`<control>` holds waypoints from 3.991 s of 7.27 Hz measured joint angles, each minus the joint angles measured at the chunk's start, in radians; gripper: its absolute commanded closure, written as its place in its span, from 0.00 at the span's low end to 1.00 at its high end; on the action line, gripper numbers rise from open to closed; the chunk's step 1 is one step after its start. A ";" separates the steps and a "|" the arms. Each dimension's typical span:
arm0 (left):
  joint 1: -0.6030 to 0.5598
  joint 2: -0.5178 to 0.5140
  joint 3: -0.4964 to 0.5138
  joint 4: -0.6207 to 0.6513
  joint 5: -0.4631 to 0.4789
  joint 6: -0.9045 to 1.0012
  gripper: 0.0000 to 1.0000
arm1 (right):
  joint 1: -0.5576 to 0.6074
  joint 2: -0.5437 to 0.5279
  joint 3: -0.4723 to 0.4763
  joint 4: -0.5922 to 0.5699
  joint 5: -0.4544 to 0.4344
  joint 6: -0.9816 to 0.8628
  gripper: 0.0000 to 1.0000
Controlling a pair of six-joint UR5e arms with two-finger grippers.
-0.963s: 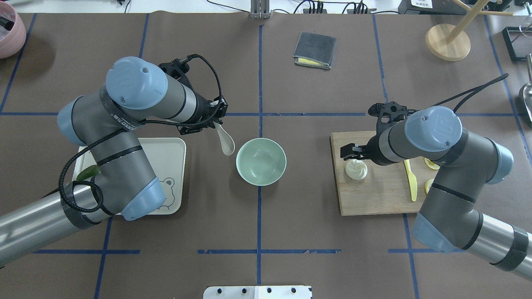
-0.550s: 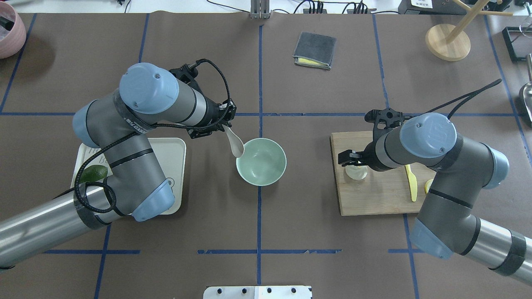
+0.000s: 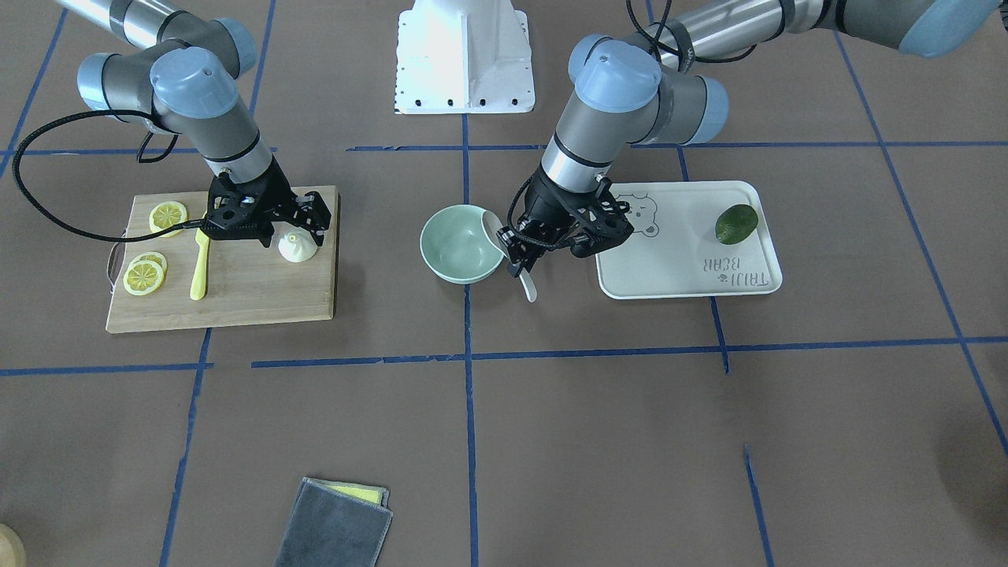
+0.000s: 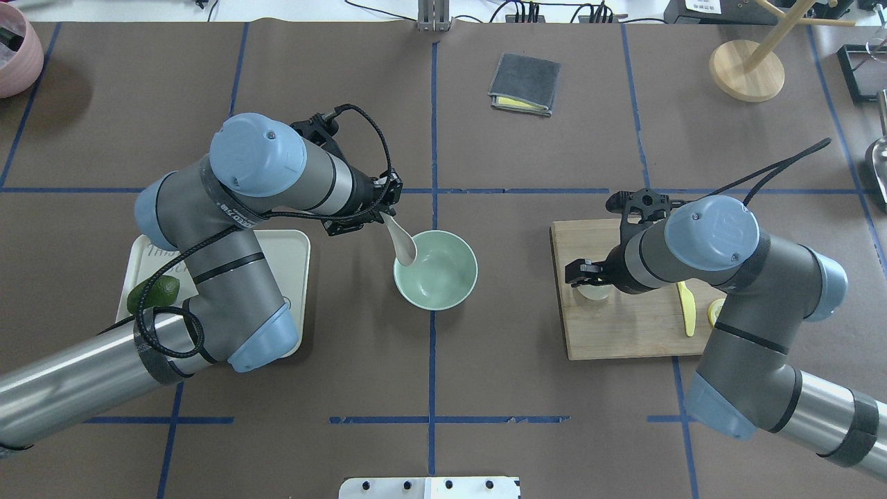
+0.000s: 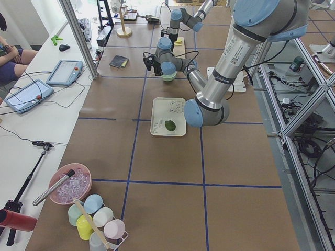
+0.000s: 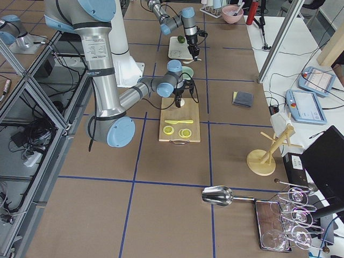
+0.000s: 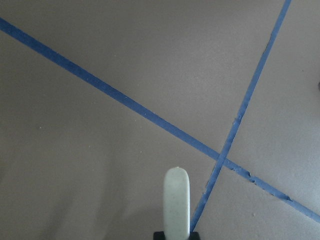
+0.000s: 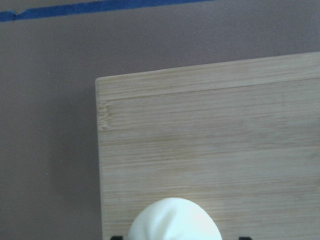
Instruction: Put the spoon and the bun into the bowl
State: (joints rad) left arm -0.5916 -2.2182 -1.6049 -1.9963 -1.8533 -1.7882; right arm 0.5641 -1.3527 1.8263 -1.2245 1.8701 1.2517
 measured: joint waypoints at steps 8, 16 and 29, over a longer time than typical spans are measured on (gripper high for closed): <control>0.065 -0.035 0.033 -0.061 0.048 -0.039 0.00 | 0.029 0.013 0.045 -0.001 0.024 -0.001 1.00; -0.205 0.189 -0.301 0.335 -0.006 0.622 0.00 | -0.092 0.424 -0.121 -0.064 -0.061 0.210 0.01; -0.875 0.549 -0.079 0.334 -0.295 1.824 0.00 | -0.045 0.401 -0.031 -0.162 -0.026 0.167 0.00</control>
State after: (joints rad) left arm -1.4667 -1.6693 -1.6837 -1.6623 -2.1487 0.0361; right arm 0.5191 -0.9519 1.7950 -1.3865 1.8441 1.4183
